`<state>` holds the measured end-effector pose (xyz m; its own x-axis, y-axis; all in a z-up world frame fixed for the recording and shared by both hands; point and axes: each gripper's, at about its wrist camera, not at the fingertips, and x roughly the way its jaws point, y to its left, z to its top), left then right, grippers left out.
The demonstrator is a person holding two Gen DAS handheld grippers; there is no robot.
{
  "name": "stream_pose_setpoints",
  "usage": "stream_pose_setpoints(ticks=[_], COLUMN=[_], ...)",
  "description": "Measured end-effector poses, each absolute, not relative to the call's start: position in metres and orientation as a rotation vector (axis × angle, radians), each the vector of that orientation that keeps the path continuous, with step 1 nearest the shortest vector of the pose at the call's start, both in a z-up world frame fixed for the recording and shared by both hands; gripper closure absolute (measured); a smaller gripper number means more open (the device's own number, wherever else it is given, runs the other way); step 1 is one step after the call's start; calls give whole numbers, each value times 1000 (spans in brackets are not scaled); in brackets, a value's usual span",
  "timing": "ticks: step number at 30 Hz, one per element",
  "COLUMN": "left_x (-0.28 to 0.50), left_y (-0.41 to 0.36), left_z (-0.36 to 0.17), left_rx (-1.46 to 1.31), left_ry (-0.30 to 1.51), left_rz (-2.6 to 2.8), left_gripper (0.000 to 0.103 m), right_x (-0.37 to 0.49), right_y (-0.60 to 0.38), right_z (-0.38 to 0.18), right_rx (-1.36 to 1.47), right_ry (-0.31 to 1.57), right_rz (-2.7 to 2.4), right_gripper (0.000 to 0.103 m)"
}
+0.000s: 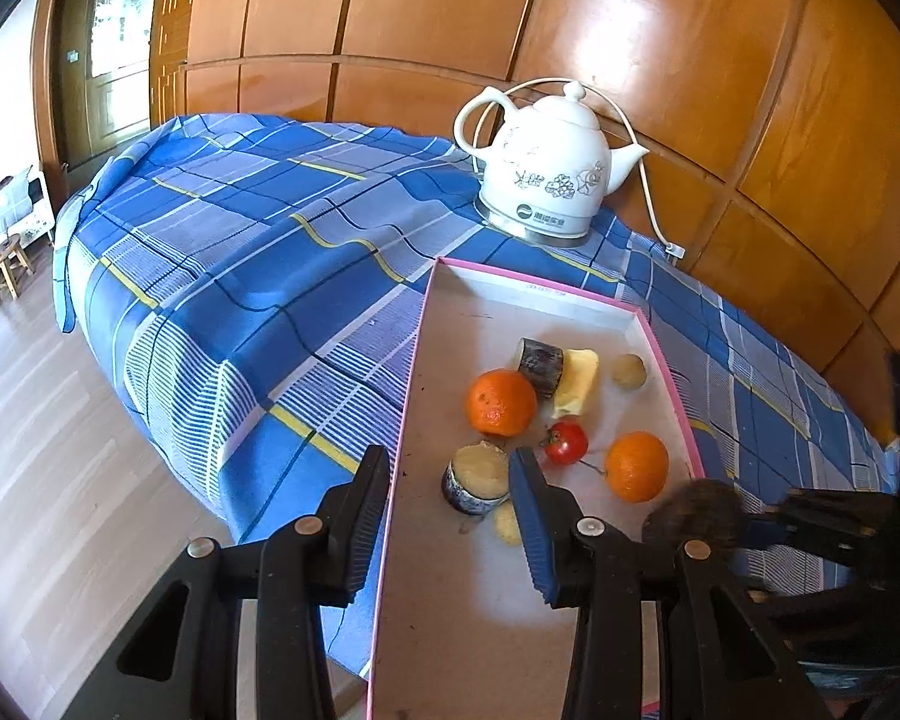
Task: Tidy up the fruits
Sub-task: 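Carry the dark round fruit into the tray and open the right gripper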
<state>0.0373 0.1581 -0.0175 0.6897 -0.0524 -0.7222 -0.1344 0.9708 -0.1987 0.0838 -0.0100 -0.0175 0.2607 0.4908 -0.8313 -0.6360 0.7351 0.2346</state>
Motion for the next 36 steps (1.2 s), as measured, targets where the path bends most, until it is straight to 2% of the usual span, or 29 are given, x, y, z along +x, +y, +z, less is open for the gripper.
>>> stream_pose_setpoints(ticks=[6, 14, 16, 19, 23, 36], left_x=[35, 35, 35, 34, 33, 27], left_y=[161, 162, 160, 158, 153, 145], left_z=[-23, -25, -25, -25, -24, -18], left_rx=[-254, -262, -260, -255, -245, -211], left_ry=[822, 822, 823, 825, 823, 800], left_rz=[45, 48, 45, 38, 36, 47], left_gripper=[61, 61, 61, 61, 61, 50], right_x=[103, 89, 82, 77, 80, 71], right_y=[16, -4, -8, -5, 3, 3], right_z=[-45, -27, -26, -32, -40, -32], right_rx=[-159, -136, -141, -165, -179, -167], right_ry=[1122, 1075, 1077, 1094, 1095, 1056], right_rz=[766, 754, 758, 764, 737, 710], right_gripper=[59, 58, 70, 76, 77, 77])
